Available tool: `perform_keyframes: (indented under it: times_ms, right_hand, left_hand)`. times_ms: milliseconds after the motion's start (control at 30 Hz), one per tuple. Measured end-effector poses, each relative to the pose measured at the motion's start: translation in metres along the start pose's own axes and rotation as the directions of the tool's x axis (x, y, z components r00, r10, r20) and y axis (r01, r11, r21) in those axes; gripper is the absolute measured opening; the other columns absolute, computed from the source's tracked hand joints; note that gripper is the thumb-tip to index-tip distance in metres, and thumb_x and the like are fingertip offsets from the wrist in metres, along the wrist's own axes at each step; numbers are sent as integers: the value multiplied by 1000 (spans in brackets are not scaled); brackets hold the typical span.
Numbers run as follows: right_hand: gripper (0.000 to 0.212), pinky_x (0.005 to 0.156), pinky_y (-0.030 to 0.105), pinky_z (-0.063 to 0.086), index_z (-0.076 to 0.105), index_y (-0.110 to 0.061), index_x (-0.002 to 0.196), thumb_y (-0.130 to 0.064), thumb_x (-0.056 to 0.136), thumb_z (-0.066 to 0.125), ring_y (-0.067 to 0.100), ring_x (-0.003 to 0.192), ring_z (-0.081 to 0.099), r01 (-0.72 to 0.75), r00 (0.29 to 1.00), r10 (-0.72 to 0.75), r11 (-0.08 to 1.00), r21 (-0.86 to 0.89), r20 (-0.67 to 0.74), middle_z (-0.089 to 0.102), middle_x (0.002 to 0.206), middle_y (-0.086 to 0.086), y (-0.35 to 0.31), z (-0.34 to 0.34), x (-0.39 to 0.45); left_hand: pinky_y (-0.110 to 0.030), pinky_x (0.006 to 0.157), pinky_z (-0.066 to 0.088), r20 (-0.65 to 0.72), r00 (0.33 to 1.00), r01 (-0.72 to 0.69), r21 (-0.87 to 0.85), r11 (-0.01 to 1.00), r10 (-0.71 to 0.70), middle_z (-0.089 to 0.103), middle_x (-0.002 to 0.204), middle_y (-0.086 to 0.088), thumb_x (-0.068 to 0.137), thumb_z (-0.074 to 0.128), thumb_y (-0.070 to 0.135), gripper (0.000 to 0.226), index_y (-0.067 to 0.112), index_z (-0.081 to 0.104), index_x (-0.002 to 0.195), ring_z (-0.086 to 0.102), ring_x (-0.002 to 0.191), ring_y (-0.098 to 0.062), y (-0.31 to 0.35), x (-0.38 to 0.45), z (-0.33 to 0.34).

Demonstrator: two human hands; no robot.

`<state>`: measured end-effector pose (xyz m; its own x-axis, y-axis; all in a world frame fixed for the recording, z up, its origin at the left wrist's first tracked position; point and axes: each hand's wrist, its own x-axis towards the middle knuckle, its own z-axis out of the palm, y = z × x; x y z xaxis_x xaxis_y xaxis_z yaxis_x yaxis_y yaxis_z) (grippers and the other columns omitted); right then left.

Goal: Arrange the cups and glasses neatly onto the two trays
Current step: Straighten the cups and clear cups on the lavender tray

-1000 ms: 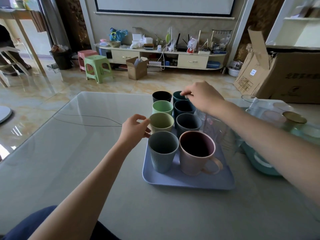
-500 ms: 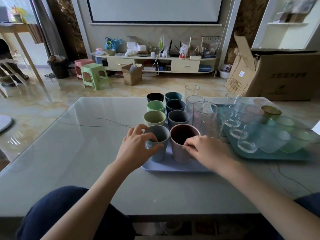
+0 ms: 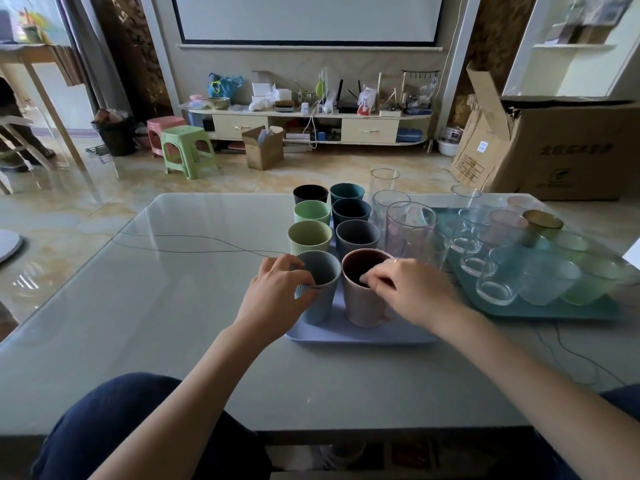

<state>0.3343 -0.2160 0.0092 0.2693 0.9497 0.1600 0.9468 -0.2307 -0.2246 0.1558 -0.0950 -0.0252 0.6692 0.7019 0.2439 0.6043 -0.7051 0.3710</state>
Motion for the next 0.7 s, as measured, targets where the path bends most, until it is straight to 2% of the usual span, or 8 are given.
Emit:
perform_keyframes:
  times_ms: [67, 133, 333, 500, 700]
  right_hand:
    - [25, 76, 30, 49, 70, -25, 107, -31, 95, 49, 20, 99, 63, 8, 995, -2, 998, 57, -104, 69, 112, -2, 0, -7, 14]
    - [24, 79, 31, 50, 69, -20, 110, -23, 96, 50, 22, 100, 63, -2, 990, 5, 1000, 20, -143, 69, 112, 2, 0, -11, 37]
    - [30, 77, 35, 48, 63, -8, 113, 2, 89, 47, 34, 96, 61, -105, 994, 109, 957, -271, -3, 63, 110, 14, -10, -8, 89]
    - [24, 71, 33, 46, 64, -7, 109, -2, 89, 52, 32, 94, 61, -93, 991, 119, 934, -345, 55, 62, 107, 14, -10, -2, 95]
    - [19, 71, 34, 49, 64, -7, 106, -5, 90, 54, 30, 88, 62, -93, 993, 111, 932, -350, 31, 63, 101, 13, -6, 1, 94]
  left_hand:
    - [-40, 96, 41, -1, 1000, 5, -9, 1000, -5, 49, 129, 5, 88, 59, 37, 21, 26, 69, 103, 36, 121, -23, 1, 1, 0]
    - [-39, 94, 43, -6, 1000, 9, -23, 1000, -9, 51, 126, 5, 87, 60, 37, 21, 25, 70, 102, 38, 118, -23, 2, 1, 0]
    - [-39, 92, 43, 15, 1000, 15, -21, 1000, -14, 53, 122, 6, 88, 59, 38, 22, 26, 70, 103, 38, 117, -22, 2, 2, -2]
    - [-39, 92, 43, 29, 999, 16, -15, 1000, -15, 54, 121, 7, 88, 58, 39, 23, 26, 69, 104, 39, 115, -22, 2, 4, -2]
    - [-40, 93, 43, 45, 999, 8, 2, 1000, -8, 54, 123, 6, 89, 57, 41, 25, 27, 69, 106, 38, 116, -22, 2, 5, -3]
